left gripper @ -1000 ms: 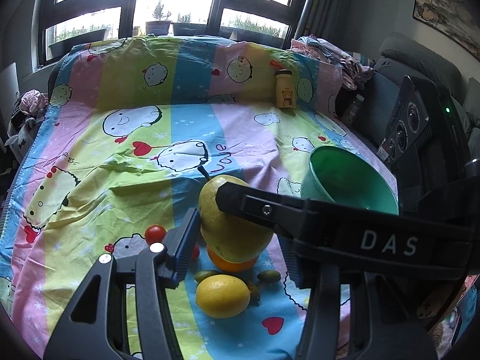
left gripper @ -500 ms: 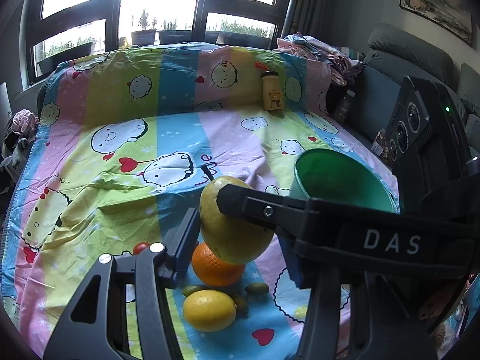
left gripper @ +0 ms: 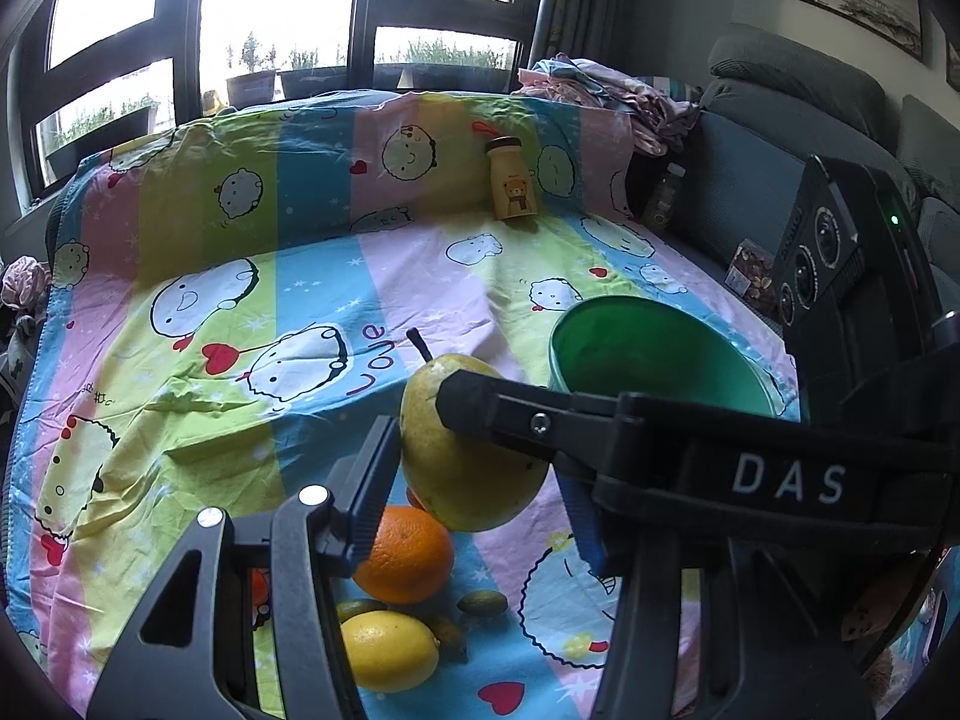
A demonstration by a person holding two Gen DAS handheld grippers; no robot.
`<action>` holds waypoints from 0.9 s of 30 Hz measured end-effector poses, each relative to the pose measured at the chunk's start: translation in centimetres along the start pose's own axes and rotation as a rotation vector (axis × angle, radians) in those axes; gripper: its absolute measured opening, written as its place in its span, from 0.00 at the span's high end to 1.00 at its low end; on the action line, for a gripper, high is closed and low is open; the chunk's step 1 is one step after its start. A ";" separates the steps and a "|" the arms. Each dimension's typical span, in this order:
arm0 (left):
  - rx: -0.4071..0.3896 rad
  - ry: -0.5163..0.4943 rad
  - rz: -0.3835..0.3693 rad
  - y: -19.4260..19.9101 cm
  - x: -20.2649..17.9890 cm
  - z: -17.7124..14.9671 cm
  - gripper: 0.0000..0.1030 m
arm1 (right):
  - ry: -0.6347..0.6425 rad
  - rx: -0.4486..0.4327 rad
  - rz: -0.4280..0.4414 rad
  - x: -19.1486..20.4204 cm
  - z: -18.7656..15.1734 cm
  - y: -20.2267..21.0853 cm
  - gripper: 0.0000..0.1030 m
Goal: Organize fruits
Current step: 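Lift the pear with the right gripper and carry it toward the green basin, then lower the pear into the green basin and open the right gripper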
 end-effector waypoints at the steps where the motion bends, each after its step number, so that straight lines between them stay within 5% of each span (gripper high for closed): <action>1: -0.003 -0.007 -0.002 0.0 -0.3 0.1 0.51 | -0.004 -0.006 0.001 -0.1 0.1 0.2 0.48; 27: -0.017 -0.113 -0.061 -2.3 -5.7 2.0 0.51 | -0.094 -0.147 -0.027 -3.9 1.9 5.2 0.53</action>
Point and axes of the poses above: each gripper's, at about its wrist camera, not at the fingertips, and y roughly against the way its jaws point, x to its left, z to its top, the point moved 5 cm from there along -y, roughly the way its jaws point, and after that the axes turned 9 degrees about z, right-handed, at the moved point
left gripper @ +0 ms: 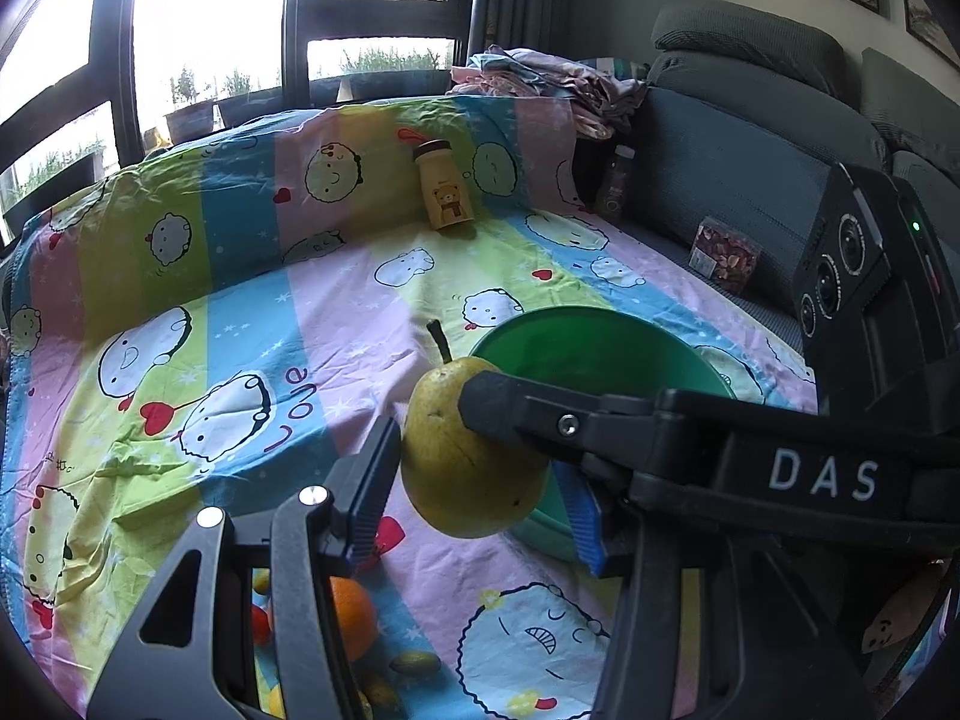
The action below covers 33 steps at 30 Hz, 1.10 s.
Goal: Organize fruits
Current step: 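Lower the pear into the green basin and open the right gripper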
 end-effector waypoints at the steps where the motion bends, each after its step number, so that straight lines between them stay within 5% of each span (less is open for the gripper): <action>1: -0.001 -0.006 -0.005 -0.2 -0.3 0.1 0.51 | -0.006 -0.005 -0.002 -0.2 0.1 0.2 0.53; 33: 0.034 -0.064 -0.156 -3.8 -5.3 0.6 0.51 | -0.115 -0.112 -0.149 -4.5 1.2 4.4 0.53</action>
Point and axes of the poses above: each gripper's, at about its wrist camera, not at the fingertips, and y roughly against the way its jaws point, x to its left, z to its top, the point moved 5 cm from there along -y, roughly the way its jaws point, and after that the axes turned 9 degrees about z, right-handed, at the moved point
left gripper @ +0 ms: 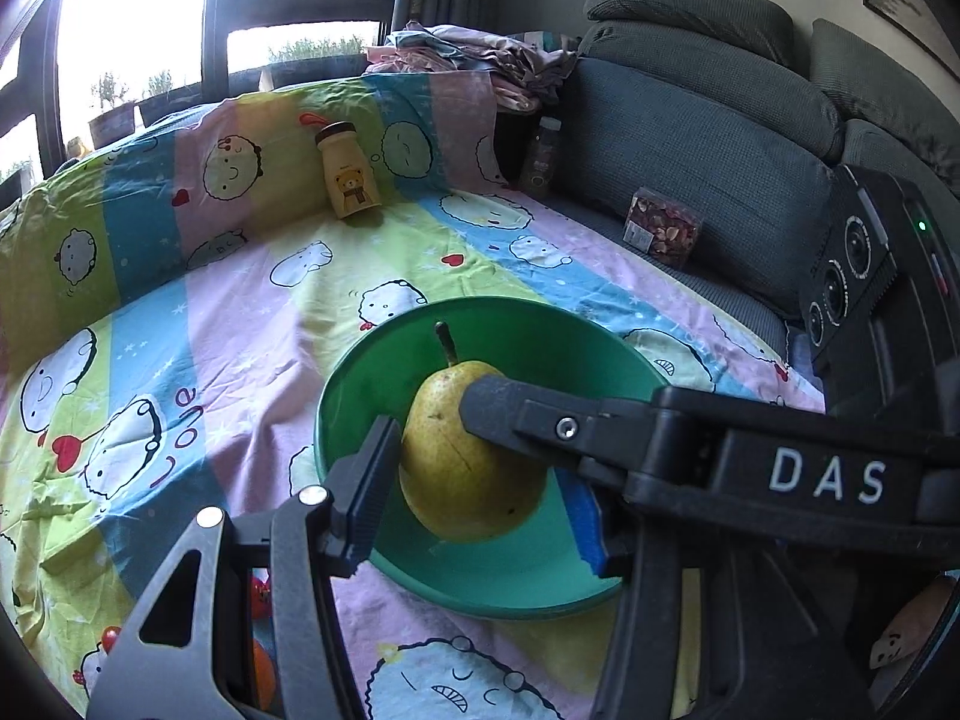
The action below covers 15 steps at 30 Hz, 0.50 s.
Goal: Organize fruits
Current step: 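Lower the pear into the green basin and open the right gripper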
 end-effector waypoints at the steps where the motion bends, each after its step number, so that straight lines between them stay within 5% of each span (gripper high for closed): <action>1: 0.004 0.003 -0.007 -0.1 0.0 0.0 0.51 | -0.003 -0.001 -0.008 -0.1 0.0 0.0 0.53; 15: 0.076 0.025 -0.052 -2.3 -0.8 -0.7 0.49 | -0.028 -0.006 -0.157 -1.7 0.0 -0.1 0.53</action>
Point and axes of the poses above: each gripper's, at about its wrist camera, not at the fingertips, and y roughly against the way its jaws point, x to its left, z to its top, the point moved 5 cm from there along -y, roughly the way its jaws point, and after that the axes turned 9 degrees about z, right-handed, at the moved point
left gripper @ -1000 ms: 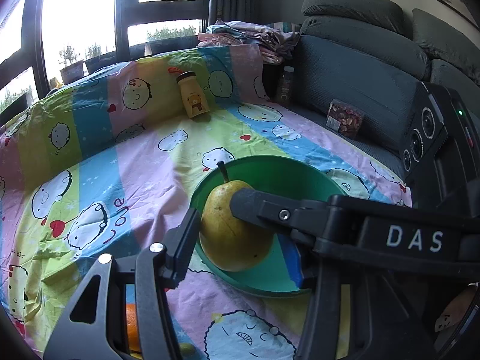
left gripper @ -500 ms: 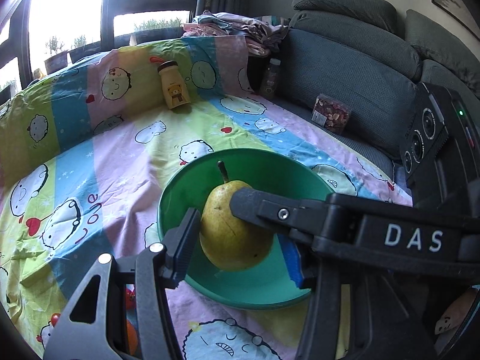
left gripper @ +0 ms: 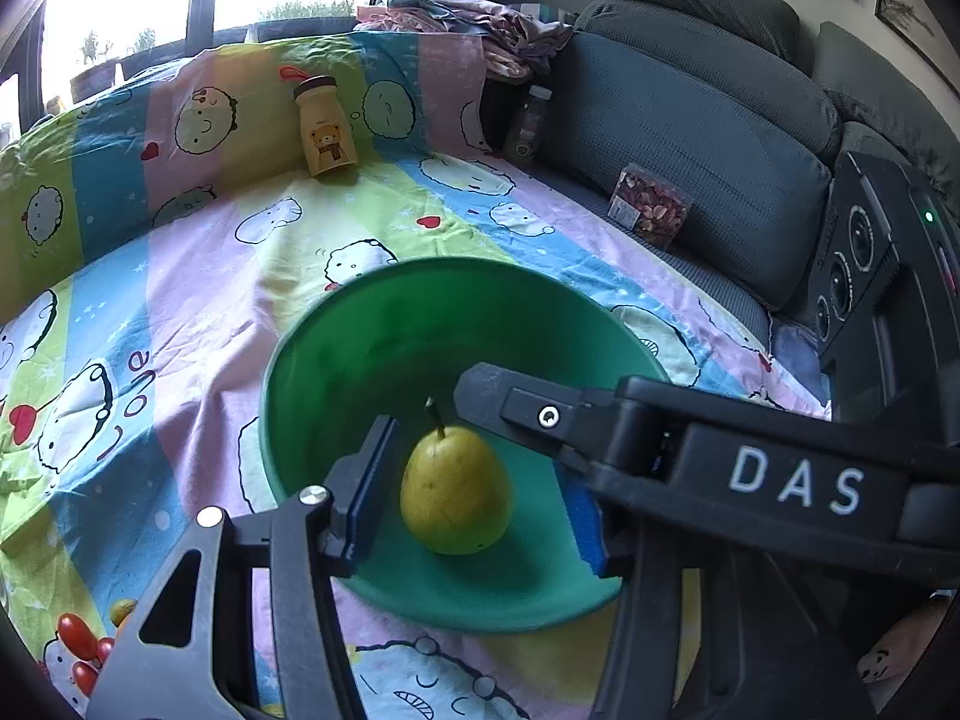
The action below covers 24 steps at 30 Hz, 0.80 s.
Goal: Organize fruits
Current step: 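Lower the pear into the green basin and open the right gripper, then withdraw the right tool from the basin back toward the lemon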
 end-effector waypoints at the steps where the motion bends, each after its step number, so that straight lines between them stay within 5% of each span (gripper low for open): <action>1: -0.003 -0.006 0.012 0.0 0.0 0.0 0.49 | 0.003 -0.003 -0.023 -0.2 0.0 0.0 0.53; 13: -0.075 0.076 0.094 4.0 3.3 -0.9 0.30 | 0.085 -0.042 -0.041 1.7 -0.1 0.7 0.43; 21: -0.105 0.238 0.156 8.6 8.1 -3.7 0.24 | 0.191 -0.001 0.013 5.8 -2.0 -0.1 0.31; 24: -0.102 0.313 0.193 9.8 10.2 -5.3 0.14 | 0.226 0.032 0.052 7.5 -3.2 -0.8 0.29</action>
Point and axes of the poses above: each gripper's, at about its wrist camera, not at the fingertips, and y roughly against the way its jaws point, x to its left, z to its top, the point moved 5 cm from there along -y, roughly the way its jaws point, and after that the axes turned 9 degrees about z, right-handed, at the moved point
